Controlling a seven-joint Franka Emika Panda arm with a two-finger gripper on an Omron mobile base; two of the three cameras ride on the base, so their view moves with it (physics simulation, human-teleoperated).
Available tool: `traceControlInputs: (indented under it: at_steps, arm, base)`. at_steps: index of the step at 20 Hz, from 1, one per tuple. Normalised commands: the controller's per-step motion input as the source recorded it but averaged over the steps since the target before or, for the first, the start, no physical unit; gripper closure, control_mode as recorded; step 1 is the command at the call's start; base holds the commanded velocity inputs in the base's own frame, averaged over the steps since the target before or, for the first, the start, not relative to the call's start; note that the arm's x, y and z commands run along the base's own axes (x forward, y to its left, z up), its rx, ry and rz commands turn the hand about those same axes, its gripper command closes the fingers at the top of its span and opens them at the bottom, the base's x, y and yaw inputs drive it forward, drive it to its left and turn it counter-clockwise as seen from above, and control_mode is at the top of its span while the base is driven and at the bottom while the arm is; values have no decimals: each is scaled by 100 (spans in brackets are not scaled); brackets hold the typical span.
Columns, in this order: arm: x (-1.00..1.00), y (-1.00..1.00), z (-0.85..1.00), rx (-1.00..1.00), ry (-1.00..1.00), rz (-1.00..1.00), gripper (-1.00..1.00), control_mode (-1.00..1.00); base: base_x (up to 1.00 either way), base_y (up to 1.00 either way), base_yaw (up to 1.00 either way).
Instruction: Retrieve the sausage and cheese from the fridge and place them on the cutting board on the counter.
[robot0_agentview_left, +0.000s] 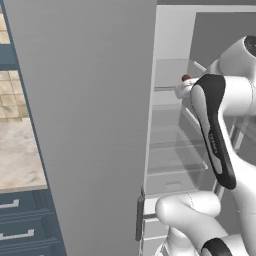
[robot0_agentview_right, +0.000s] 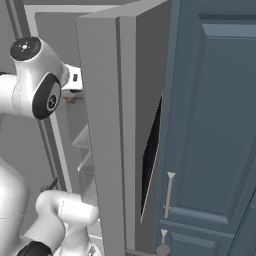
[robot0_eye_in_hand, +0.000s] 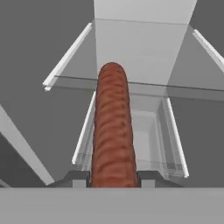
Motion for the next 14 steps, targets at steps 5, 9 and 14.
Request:
traceControlInputs:
  at_steps: [5,9,14]
  arm:
    - [-27,28,-33,0,5,0,100,-100]
    - [0,20,-29,0,6,0,100,-100]
    - [0,5,-35,0,5,0,100,-100]
  base:
    - [0,0,0]
    - [0,0,0]
    - [0,0,0]
